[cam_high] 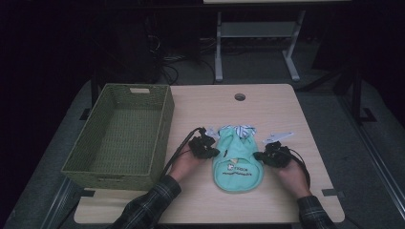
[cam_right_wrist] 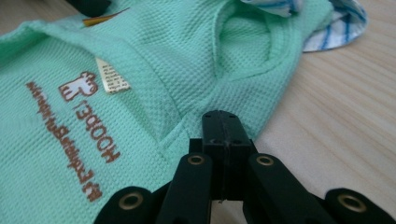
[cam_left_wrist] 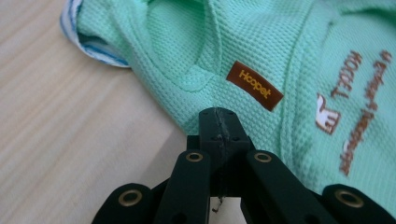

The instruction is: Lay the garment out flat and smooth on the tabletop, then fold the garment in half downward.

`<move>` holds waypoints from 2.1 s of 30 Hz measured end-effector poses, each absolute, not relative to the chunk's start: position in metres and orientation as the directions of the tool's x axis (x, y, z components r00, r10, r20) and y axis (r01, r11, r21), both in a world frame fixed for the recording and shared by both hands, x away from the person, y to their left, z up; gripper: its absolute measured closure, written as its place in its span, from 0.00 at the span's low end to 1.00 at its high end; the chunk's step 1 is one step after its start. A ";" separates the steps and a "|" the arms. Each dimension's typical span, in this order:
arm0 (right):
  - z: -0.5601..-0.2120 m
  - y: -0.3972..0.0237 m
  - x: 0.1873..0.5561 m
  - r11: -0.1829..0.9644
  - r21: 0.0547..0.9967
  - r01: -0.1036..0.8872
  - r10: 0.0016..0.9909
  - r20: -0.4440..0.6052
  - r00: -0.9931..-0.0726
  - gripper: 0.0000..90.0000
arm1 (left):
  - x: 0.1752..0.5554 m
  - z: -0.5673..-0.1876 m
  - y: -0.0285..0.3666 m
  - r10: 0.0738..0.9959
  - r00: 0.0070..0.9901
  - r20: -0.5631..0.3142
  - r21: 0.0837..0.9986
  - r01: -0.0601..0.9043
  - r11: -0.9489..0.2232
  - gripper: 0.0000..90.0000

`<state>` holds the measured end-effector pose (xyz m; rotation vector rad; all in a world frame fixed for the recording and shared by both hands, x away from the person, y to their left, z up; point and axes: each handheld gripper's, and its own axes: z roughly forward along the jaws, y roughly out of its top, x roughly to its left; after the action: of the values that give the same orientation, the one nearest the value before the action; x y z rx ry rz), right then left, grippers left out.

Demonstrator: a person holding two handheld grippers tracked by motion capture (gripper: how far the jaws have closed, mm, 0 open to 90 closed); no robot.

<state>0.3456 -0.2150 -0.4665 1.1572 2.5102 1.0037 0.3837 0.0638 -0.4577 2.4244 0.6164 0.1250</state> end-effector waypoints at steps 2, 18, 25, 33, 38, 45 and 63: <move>-0.467 -0.216 0.346 0.463 0.657 0.595 0.731 0.096 -0.676 1.00 | 0.379 -0.457 0.066 0.455 0.889 -0.060 0.592 0.399 -0.701 0.99; -0.468 -0.213 0.346 0.467 0.667 0.581 0.714 0.103 -0.692 1.00 | 0.336 -0.455 0.072 0.405 0.906 -0.119 0.569 0.397 -0.720 0.99; -0.468 -0.210 0.345 0.473 0.666 0.577 0.709 0.100 -0.698 1.00 | 0.316 -0.456 0.061 0.354 0.922 -0.159 0.573 0.378 -0.727 0.99; -0.468 -0.211 0.345 0.476 0.670 0.570 0.706 0.096 -0.702 1.00 | 0.318 -0.453 0.061 0.354 0.919 -0.173 0.585 0.385 -0.714 0.99; -0.465 -0.212 0.343 0.470 0.675 0.568 0.706 0.098 -0.701 1.00 | 0.332 -0.439 0.075 0.409 0.900 -0.153 0.627 0.408 -0.663 0.97; -0.454 -0.210 0.335 0.450 0.708 0.544 0.696 0.103 -0.711 1.00 | 0.354 -0.430 0.092 0.505 0.855 -0.122 0.658 0.450 -0.604 0.89; -0.459 -0.170 0.324 0.527 0.689 0.498 0.606 0.106 -0.788 1.00 | 0.381 -0.458 0.094 0.603 0.793 -0.090 0.613 0.521 -0.594 0.53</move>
<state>0.3238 -0.1705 -0.4594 0.9517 2.6145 1.1075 0.3813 0.0938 -0.4582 2.3383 0.8284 0.1665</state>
